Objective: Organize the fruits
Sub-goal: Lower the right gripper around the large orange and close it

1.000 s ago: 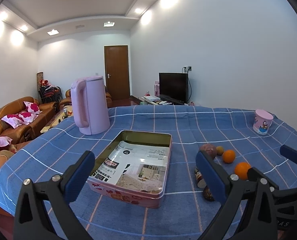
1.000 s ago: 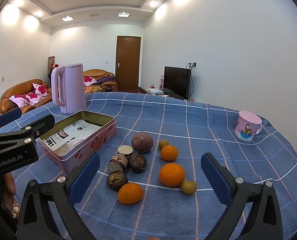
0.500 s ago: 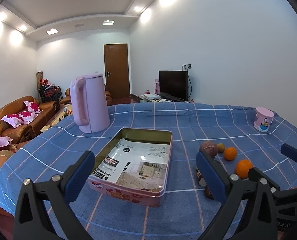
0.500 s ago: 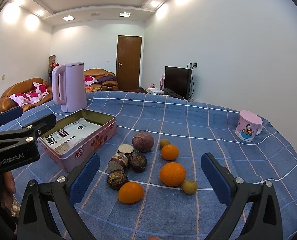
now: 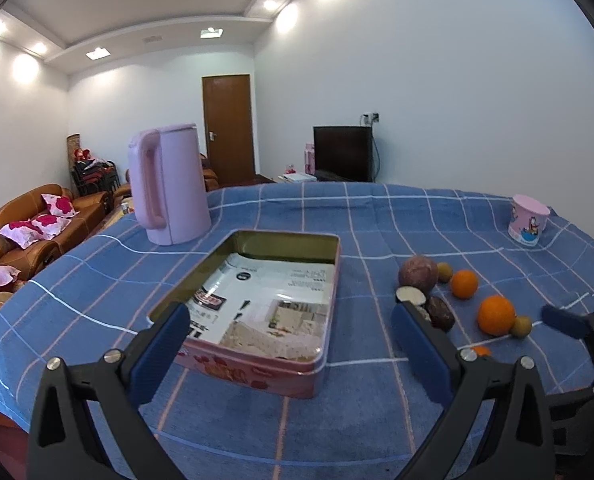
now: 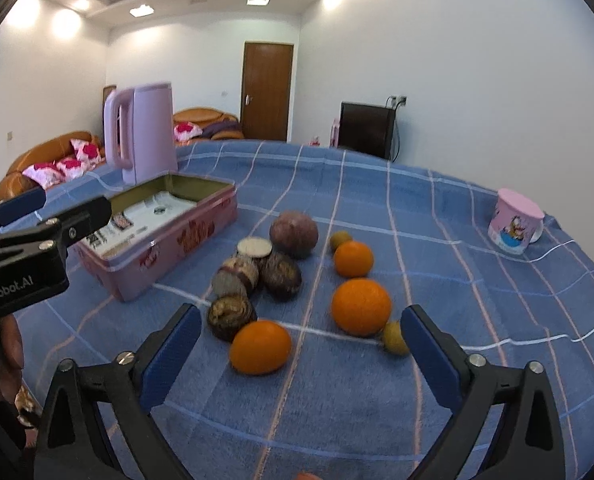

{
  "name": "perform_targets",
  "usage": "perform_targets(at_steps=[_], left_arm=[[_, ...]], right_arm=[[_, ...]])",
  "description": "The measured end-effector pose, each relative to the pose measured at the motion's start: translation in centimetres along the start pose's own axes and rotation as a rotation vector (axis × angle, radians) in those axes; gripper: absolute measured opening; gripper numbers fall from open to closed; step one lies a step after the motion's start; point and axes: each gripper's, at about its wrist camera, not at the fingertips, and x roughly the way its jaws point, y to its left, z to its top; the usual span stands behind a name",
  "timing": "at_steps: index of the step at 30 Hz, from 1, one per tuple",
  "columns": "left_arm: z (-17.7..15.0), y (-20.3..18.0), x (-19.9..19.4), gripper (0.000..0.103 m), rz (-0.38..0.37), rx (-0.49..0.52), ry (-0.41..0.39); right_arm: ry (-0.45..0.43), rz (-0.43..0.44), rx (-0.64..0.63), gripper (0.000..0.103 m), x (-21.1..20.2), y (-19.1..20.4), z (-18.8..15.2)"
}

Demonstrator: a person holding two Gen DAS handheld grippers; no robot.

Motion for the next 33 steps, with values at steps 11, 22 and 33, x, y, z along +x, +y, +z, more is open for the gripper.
perform_targets(at_steps=[11,22,33], left_arm=[[-0.7,-1.2,0.5,0.103,-0.050,0.020,0.035],[-0.9,-3.0,0.5,0.103,-0.101,0.062,0.063],[-1.1,-6.0,1.5,0.102,-0.154,0.127,0.117]], right_arm=[[0.149,0.079,-0.007,0.065,2.8,0.2,-0.7],[0.118,0.115,0.001,0.040,2.0,-0.4,-0.9],[0.061,0.032,0.083,0.040,0.7,-4.0,-1.0]])
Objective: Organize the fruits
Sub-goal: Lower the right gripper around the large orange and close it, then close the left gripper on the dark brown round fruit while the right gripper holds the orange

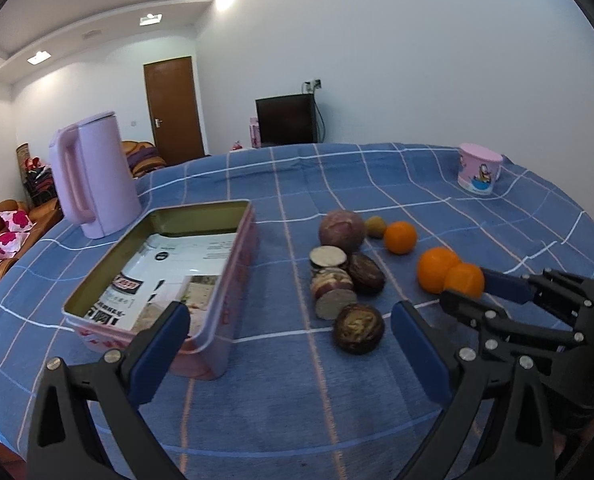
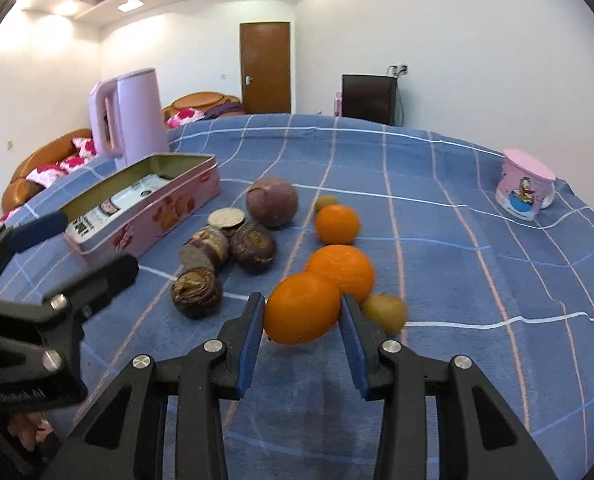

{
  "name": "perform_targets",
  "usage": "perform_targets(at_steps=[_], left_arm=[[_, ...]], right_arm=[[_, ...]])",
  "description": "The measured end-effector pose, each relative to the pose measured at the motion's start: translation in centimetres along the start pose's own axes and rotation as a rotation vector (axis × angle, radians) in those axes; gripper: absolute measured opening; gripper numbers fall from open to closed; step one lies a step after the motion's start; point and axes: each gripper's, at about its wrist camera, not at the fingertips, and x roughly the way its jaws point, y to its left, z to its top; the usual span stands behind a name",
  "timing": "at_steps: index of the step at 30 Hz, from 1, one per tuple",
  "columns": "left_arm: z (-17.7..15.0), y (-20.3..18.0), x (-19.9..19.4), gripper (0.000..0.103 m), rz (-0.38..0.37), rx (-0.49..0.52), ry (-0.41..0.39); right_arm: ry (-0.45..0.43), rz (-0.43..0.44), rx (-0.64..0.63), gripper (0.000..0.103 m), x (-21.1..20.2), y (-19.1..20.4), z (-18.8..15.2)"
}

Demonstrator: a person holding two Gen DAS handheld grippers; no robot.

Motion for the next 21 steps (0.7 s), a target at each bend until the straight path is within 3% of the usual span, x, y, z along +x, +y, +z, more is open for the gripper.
perform_targets(at_steps=[14,21], left_arm=[[0.5,-1.7,3.1,0.101,-0.064,0.012,0.106],[0.3,-2.0,4.8,0.086,-0.106,0.013,0.193]], right_arm=[[-0.037,0.013,0.113,0.040,-0.4,-2.4,0.0],[-0.038,0.037,0.138,0.040,-0.2,-2.8,0.0]])
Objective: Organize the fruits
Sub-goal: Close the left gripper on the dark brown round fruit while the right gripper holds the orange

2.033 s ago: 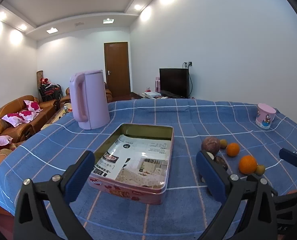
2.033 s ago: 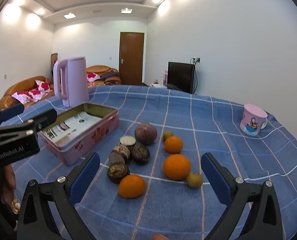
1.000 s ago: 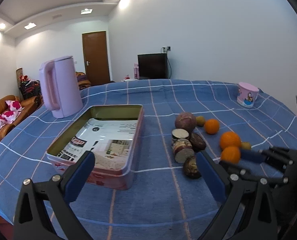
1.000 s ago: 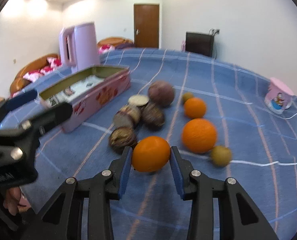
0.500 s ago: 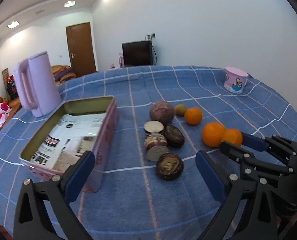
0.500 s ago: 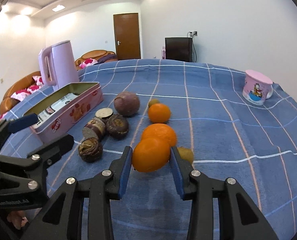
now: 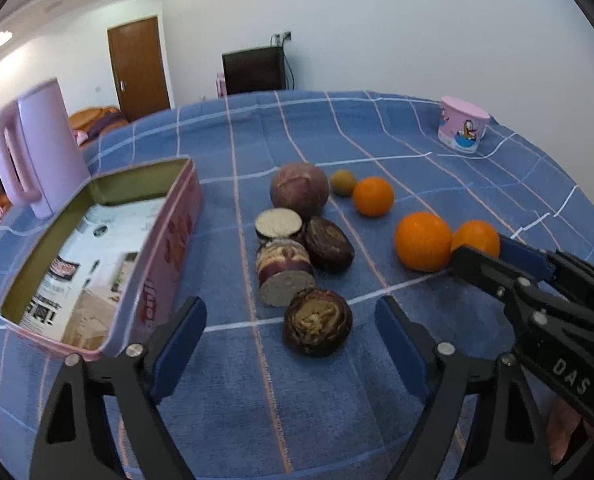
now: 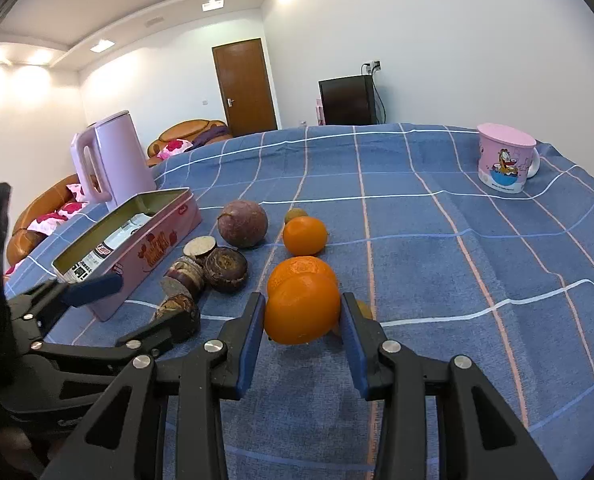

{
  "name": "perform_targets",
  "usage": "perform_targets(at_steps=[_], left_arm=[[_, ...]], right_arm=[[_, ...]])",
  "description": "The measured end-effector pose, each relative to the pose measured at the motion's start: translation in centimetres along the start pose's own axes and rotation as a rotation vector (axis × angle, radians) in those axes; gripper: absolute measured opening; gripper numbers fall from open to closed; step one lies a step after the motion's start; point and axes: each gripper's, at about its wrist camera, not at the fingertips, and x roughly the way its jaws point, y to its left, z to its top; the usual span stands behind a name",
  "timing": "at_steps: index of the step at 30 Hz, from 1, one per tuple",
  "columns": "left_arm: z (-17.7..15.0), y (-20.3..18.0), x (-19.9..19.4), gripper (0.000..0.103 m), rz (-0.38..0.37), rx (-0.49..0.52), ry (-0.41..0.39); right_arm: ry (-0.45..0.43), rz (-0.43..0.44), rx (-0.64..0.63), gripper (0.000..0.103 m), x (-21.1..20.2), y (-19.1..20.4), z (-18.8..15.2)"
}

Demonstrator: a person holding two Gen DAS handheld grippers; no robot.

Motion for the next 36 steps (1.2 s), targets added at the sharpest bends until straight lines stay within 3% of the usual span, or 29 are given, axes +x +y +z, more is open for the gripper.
perform_targets(at_steps=[4,11,29,36], left_arm=[[0.0,0.1,0.6,0.081,-0.036,-0.005,0.041],[-0.3,0.4,1.4,0.059,-0.089,-0.026,0.098],[-0.4,0.1,1.6,0.063,-0.030,-0.014,0.106],[-0.5,0.4,1.4,0.053,-0.019,-0.027,0.099]], right_arm=[[0.003,0.004,-0.009,0.040,0.1,0.1,0.0],[0.014,0.007,-0.030,0.040,0.3,0.4,0.0],[0.002,0.015,-0.041,0.040,0.0,0.6,-0.1],[-0.001,0.013,-0.043,0.040,0.0,0.6,-0.1]])
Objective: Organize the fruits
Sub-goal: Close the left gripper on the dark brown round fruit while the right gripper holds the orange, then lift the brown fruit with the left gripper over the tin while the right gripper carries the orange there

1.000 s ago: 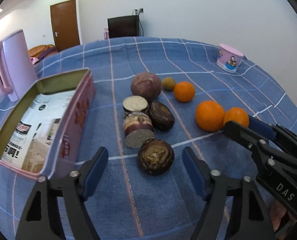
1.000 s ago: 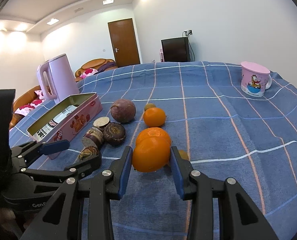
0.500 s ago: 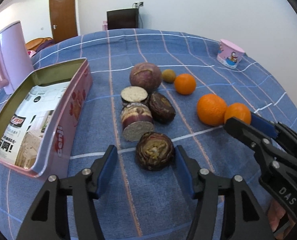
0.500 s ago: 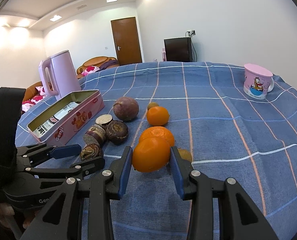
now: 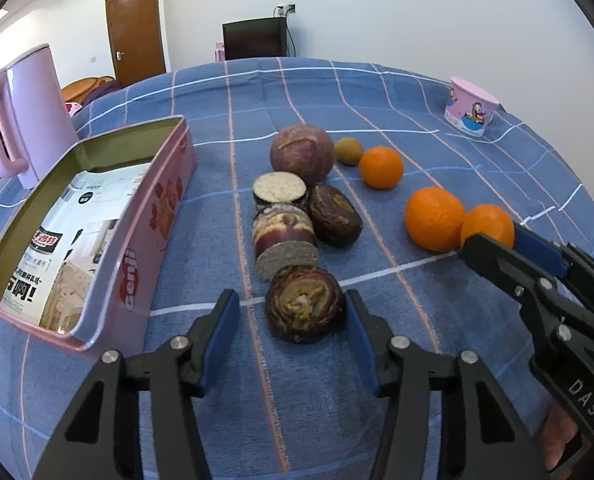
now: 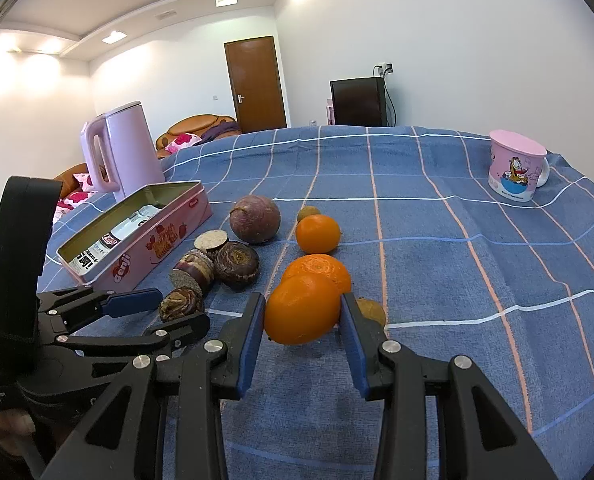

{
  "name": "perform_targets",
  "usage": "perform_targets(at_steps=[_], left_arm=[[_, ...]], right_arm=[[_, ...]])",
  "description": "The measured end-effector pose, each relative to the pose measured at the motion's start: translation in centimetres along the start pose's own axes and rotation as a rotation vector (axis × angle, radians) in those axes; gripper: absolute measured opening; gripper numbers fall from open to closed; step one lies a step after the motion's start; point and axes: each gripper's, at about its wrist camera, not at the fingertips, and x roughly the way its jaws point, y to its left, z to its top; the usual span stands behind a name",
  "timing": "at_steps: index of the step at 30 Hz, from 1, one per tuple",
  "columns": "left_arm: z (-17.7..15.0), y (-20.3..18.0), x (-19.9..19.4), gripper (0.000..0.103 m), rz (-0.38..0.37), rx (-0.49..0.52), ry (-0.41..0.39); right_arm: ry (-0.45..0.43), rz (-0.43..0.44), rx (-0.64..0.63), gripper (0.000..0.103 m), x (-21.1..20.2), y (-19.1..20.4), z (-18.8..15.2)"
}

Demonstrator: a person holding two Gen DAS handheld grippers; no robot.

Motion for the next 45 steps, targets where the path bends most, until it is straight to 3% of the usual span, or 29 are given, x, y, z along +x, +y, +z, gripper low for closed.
perform_targets(at_steps=[5,13,25,45], left_arm=[[-0.2,0.2,-0.3,0.040,0.008,-0.006,-0.014],[-0.3,0.3,-0.6,0.039,-0.009,-0.005,-0.032],[-0.7,-0.4,-2.4,0.039,0.040,0.038,-0.155],[-1.1,-0.1,-4.3,0.039,0.078,0.030,-0.263]], right_arm=[[-0.001,-0.001,-0.001,0.040,0.0,0.0,0.0],[-0.008,-0.002,-0.003,0.040,-0.1,0.1,0.0],[-0.046,-0.002,-0.025,0.040,-0.6,0.3,-0.1],[-0.135,-0.017,-0.080,0.040,-1.8,1.2,-0.4]])
